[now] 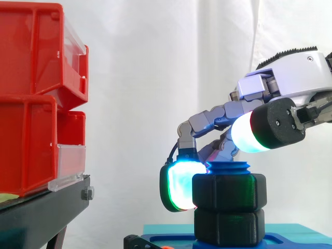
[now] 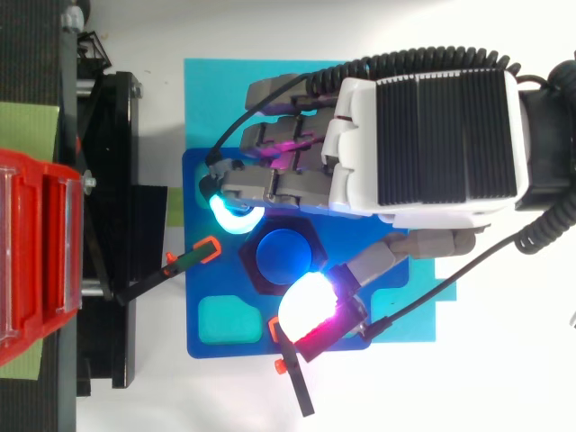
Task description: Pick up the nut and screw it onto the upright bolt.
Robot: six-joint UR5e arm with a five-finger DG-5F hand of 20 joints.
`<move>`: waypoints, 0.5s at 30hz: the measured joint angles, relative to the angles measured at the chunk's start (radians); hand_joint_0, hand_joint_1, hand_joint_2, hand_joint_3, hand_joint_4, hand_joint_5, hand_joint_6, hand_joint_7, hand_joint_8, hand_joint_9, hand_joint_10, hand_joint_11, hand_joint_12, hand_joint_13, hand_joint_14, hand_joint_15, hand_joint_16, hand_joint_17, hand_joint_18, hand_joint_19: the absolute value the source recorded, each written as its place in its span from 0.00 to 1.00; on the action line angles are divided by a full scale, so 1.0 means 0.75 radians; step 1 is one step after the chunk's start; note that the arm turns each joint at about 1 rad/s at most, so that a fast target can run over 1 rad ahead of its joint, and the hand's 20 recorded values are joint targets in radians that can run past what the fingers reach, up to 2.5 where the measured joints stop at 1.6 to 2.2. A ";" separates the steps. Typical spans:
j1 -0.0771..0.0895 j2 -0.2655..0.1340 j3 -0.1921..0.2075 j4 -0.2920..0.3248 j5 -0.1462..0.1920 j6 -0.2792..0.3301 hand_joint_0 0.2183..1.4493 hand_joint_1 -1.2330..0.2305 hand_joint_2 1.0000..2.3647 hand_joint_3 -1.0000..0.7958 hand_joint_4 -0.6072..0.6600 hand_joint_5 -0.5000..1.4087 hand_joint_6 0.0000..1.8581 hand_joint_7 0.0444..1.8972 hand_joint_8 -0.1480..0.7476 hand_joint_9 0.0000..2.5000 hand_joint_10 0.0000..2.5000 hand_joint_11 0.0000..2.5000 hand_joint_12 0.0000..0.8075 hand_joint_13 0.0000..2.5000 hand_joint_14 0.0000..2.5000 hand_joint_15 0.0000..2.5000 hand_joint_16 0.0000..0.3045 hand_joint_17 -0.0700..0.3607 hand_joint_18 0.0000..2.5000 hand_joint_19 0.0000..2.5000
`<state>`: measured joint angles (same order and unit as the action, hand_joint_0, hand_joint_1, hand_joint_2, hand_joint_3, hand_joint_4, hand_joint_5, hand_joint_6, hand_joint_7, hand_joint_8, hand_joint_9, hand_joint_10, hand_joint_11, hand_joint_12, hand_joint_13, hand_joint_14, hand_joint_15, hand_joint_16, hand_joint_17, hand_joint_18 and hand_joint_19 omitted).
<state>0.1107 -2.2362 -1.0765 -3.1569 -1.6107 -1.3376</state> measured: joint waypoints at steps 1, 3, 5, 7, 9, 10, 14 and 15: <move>0.000 0.000 0.000 0.000 0.000 0.000 0.25 0.71 0.00 0.28 0.59 0.25 0.27 0.76 0.47 0.34 0.00 0.00 0.35 0.27 0.00 0.00 0.10 0.32 0.17 0.04; 0.000 0.000 0.000 0.000 0.000 0.000 0.25 0.71 0.00 0.28 0.60 0.24 0.27 0.73 0.47 0.34 0.00 0.00 0.35 0.27 0.00 0.00 0.10 0.32 0.17 0.04; 0.000 0.000 0.000 0.000 0.000 0.000 0.25 0.71 0.00 0.28 0.61 0.24 0.27 0.70 0.47 0.34 0.00 0.00 0.35 0.27 0.00 0.00 0.10 0.32 0.17 0.04; 0.000 0.000 0.000 0.000 0.000 0.000 0.25 0.71 0.00 0.28 0.62 0.24 0.27 0.68 0.47 0.34 0.00 0.00 0.35 0.27 0.00 0.00 0.10 0.33 0.17 0.04; 0.000 0.000 -0.001 0.000 0.000 0.000 0.24 0.71 0.00 0.28 0.61 0.23 0.27 0.67 0.46 0.34 0.00 0.00 0.35 0.27 0.00 0.00 0.10 0.33 0.18 0.04; 0.000 0.000 -0.001 0.000 0.000 0.000 0.24 0.71 0.00 0.28 0.61 0.23 0.27 0.66 0.47 0.34 0.00 0.00 0.35 0.27 0.00 0.00 0.10 0.33 0.18 0.04; 0.002 0.000 -0.001 0.000 0.000 -0.001 0.24 0.71 0.00 0.28 0.62 0.23 0.27 0.66 0.46 0.34 0.00 0.00 0.35 0.27 0.00 0.00 0.10 0.33 0.18 0.04; 0.004 0.000 -0.001 0.001 0.001 -0.002 0.24 0.71 0.00 0.28 0.62 0.23 0.27 0.66 0.46 0.34 0.00 0.00 0.35 0.27 0.00 0.00 0.10 0.33 0.18 0.04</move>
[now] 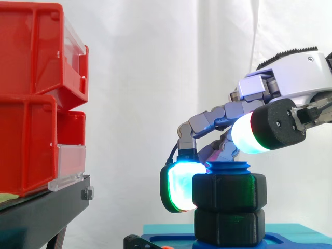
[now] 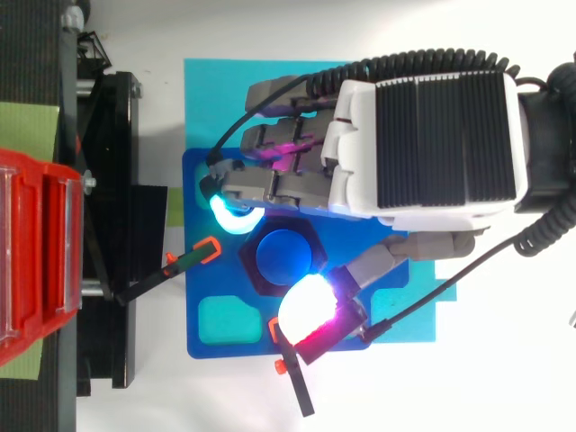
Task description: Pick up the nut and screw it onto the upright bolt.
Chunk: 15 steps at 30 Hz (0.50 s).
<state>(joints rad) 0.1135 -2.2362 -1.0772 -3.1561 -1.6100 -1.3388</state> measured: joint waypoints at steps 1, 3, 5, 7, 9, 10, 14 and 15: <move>0.001 0.000 0.000 0.001 0.000 0.000 0.24 0.71 0.00 0.28 0.62 0.23 0.27 0.66 0.47 0.34 0.00 0.00 0.35 0.27 0.00 0.00 0.10 0.33 0.17 0.04; 0.004 0.000 -0.004 0.002 0.001 0.000 0.24 0.71 0.00 0.28 0.61 0.23 0.27 0.67 0.47 0.34 0.00 0.00 0.35 0.27 0.00 0.00 0.10 0.33 0.18 0.04; 0.005 0.000 -0.012 0.003 0.001 0.001 0.24 0.71 0.00 0.28 0.61 0.23 0.27 0.67 0.47 0.34 0.00 0.00 0.35 0.27 0.00 0.00 0.10 0.33 0.18 0.04; 0.006 0.000 -0.017 0.004 0.001 0.001 0.24 0.71 0.00 0.28 0.62 0.23 0.27 0.67 0.47 0.34 0.00 0.00 0.35 0.27 0.00 0.00 0.10 0.33 0.18 0.04; 0.006 0.000 -0.021 0.008 0.000 0.001 0.24 0.71 0.00 0.28 0.61 0.23 0.27 0.67 0.47 0.34 0.00 0.00 0.35 0.27 0.00 0.00 0.10 0.33 0.18 0.04; 0.006 0.000 -0.022 0.011 0.000 0.001 0.24 0.71 0.00 0.28 0.62 0.23 0.27 0.66 0.47 0.34 0.00 0.00 0.35 0.27 0.00 0.00 0.10 0.33 0.18 0.04; 0.006 0.000 -0.023 0.020 -0.001 0.002 0.24 0.71 0.00 0.28 0.62 0.23 0.27 0.65 0.46 0.34 0.00 0.00 0.35 0.27 0.00 0.00 0.10 0.33 0.18 0.04; 0.006 0.000 -0.024 0.021 -0.001 0.002 0.24 0.71 0.00 0.28 0.62 0.23 0.27 0.65 0.47 0.34 0.00 0.00 0.35 0.27 0.00 0.00 0.10 0.33 0.18 0.04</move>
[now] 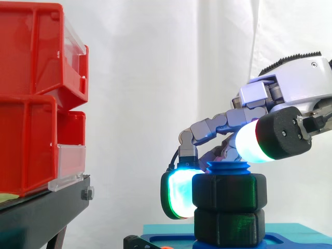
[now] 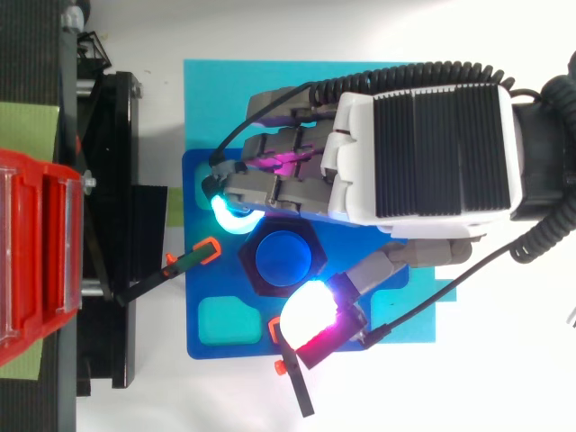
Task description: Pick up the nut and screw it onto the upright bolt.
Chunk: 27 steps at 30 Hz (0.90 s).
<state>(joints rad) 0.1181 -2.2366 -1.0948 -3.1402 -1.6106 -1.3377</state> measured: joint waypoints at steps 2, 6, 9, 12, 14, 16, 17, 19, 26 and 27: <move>0.000 0.000 0.000 0.001 0.000 0.000 0.24 0.71 0.00 0.28 0.62 0.23 0.27 0.65 0.47 0.34 0.00 0.00 0.35 0.27 0.00 0.00 0.10 0.33 0.18 0.04; 0.000 0.000 0.000 0.002 0.001 0.000 0.24 0.71 0.00 0.28 0.61 0.24 0.27 0.68 0.47 0.34 0.00 0.00 0.35 0.27 0.00 0.00 0.10 0.33 0.18 0.04; 0.000 0.000 -0.001 0.002 0.001 0.000 0.24 0.71 0.00 0.28 0.60 0.24 0.27 0.71 0.47 0.34 0.00 0.00 0.35 0.27 0.00 0.00 0.10 0.33 0.18 0.04; 0.000 0.000 -0.001 0.002 0.001 0.000 0.24 0.71 0.00 0.28 0.59 0.24 0.27 0.73 0.47 0.34 0.00 0.00 0.35 0.27 0.00 0.00 0.10 0.33 0.18 0.04; 0.000 0.000 -0.001 0.002 0.001 0.000 0.24 0.71 0.00 0.28 0.59 0.24 0.27 0.74 0.47 0.34 0.00 0.00 0.35 0.27 0.00 0.00 0.10 0.33 0.18 0.04; 0.000 0.000 -0.001 0.002 0.000 0.000 0.24 0.71 0.00 0.28 0.57 0.25 0.27 0.76 0.47 0.34 0.00 0.00 0.35 0.27 0.00 0.00 0.10 0.33 0.18 0.04; -0.001 0.000 -0.001 0.002 0.000 0.000 0.24 0.71 0.00 0.28 0.58 0.25 0.27 0.76 0.47 0.34 0.00 0.00 0.35 0.27 0.00 0.00 0.10 0.33 0.18 0.04; -0.002 0.000 -0.001 0.002 0.000 0.000 0.25 0.71 0.00 0.28 0.58 0.25 0.27 0.77 0.47 0.34 0.00 0.00 0.35 0.27 0.00 0.00 0.10 0.33 0.18 0.04; -0.009 0.000 -0.001 0.002 0.000 0.000 0.25 0.71 0.00 0.28 0.58 0.25 0.27 0.81 0.47 0.35 0.00 0.00 0.35 0.27 0.00 0.00 0.10 0.32 0.18 0.04; -0.009 0.000 -0.001 0.002 0.000 -0.001 0.25 0.71 0.00 0.28 0.58 0.25 0.27 0.81 0.47 0.35 0.00 0.00 0.35 0.27 0.00 0.00 0.10 0.32 0.18 0.04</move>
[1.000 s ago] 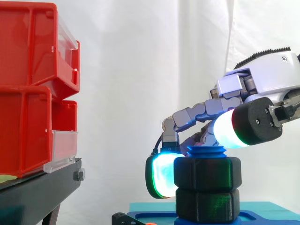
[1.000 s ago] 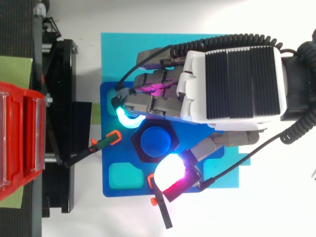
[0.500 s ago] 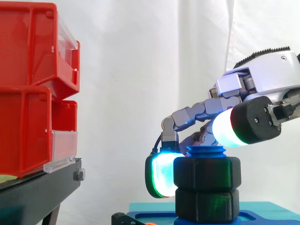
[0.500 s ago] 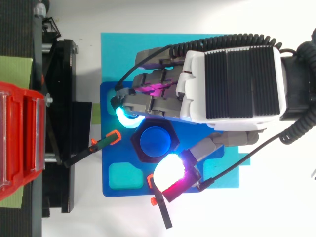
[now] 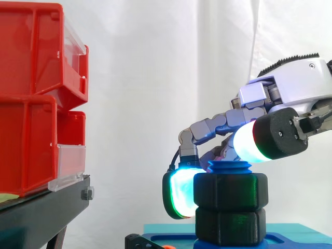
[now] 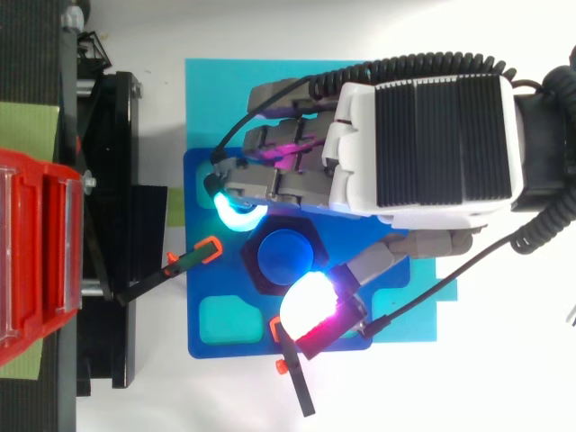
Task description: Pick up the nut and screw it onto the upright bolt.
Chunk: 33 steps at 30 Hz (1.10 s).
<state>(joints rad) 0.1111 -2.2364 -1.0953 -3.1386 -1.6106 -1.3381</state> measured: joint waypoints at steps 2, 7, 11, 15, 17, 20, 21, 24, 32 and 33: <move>0.000 0.000 0.000 0.000 0.000 -0.001 0.25 0.71 0.00 0.28 0.58 0.25 0.27 0.81 0.47 0.35 0.00 0.00 0.35 0.27 0.00 0.00 0.10 0.32 0.18 0.04; -0.003 0.000 0.000 0.000 0.000 -0.001 0.25 0.71 0.00 0.28 0.59 0.24 0.27 0.73 0.47 0.34 0.00 0.00 0.35 0.27 0.00 0.00 0.10 0.33 0.18 0.04; -0.005 0.000 0.000 0.000 0.000 -0.001 0.24 0.71 0.00 0.28 0.62 0.22 0.27 0.63 0.47 0.34 0.00 0.00 0.35 0.27 0.00 0.00 0.10 0.33 0.18 0.04; -0.006 0.001 0.000 0.000 0.000 -0.001 0.24 0.71 0.00 0.28 0.66 0.21 0.27 0.51 0.47 0.34 0.00 0.00 0.35 0.27 0.00 0.00 0.11 0.33 0.18 0.04; -0.006 0.001 0.000 0.000 0.000 -0.001 0.23 0.71 0.00 0.28 0.66 0.20 0.27 0.48 0.46 0.33 0.00 0.00 0.35 0.27 0.00 0.00 0.11 0.34 0.18 0.04; -0.007 0.001 0.001 0.000 0.000 0.000 0.23 0.71 0.00 0.28 0.65 0.20 0.27 0.45 0.46 0.33 0.00 0.00 0.36 0.27 0.00 0.00 0.11 0.34 0.18 0.04; -0.007 0.001 0.002 -0.001 -0.001 0.000 0.23 0.71 0.00 0.28 0.64 0.19 0.27 0.43 0.46 0.32 0.00 0.00 0.36 0.27 0.00 0.00 0.11 0.34 0.18 0.04; -0.010 0.002 0.022 -0.006 -0.007 -0.002 0.23 0.72 0.00 0.28 0.64 0.19 0.27 0.42 0.46 0.32 0.00 0.00 0.36 0.27 0.00 0.00 0.11 0.34 0.17 0.03; -0.029 0.004 0.112 -0.124 -0.028 -0.057 0.23 0.72 0.00 0.28 0.64 0.19 0.27 0.41 0.46 0.31 0.00 0.00 0.36 0.26 0.00 0.00 0.11 0.34 0.17 0.03; -0.033 0.007 0.120 -0.143 -0.028 -0.066 0.23 0.72 0.00 0.28 0.64 0.19 0.27 0.41 0.46 0.31 0.00 0.00 0.36 0.26 0.00 0.00 0.11 0.34 0.17 0.03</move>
<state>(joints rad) 0.0865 -2.2311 -1.0052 -3.2458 -1.6313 -1.3876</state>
